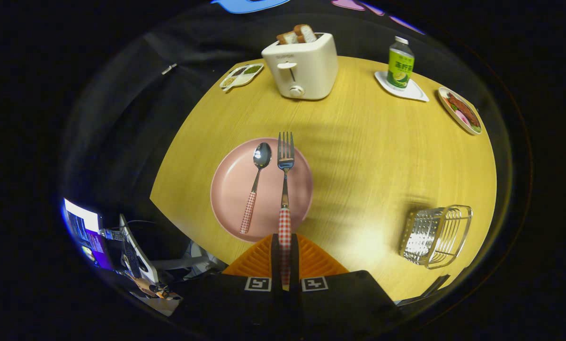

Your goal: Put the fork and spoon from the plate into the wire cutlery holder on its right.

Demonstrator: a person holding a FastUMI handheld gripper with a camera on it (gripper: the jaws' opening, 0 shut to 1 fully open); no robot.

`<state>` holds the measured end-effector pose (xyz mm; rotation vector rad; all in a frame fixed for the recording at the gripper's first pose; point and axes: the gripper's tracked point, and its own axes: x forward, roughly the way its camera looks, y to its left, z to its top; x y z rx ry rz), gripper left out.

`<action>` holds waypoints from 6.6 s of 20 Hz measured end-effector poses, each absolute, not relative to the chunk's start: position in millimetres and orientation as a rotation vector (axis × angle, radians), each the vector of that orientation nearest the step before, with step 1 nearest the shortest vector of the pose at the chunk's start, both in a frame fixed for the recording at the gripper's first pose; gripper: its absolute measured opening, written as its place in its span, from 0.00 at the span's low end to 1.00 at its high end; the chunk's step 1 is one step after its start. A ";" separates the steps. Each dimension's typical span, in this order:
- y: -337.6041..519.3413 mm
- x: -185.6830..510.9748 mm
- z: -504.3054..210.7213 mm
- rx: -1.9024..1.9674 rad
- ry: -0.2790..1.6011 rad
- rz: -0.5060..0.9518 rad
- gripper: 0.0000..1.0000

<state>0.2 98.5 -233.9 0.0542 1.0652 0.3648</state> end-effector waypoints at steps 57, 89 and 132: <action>-93.7 17.7 -128.6 -0.087 1.057 0.374 1.00; 220.1 59.6 -287.4 -0.259 0.864 0.416 1.00; 118.5 -4.9 -259.4 -0.085 1.076 0.433 0.08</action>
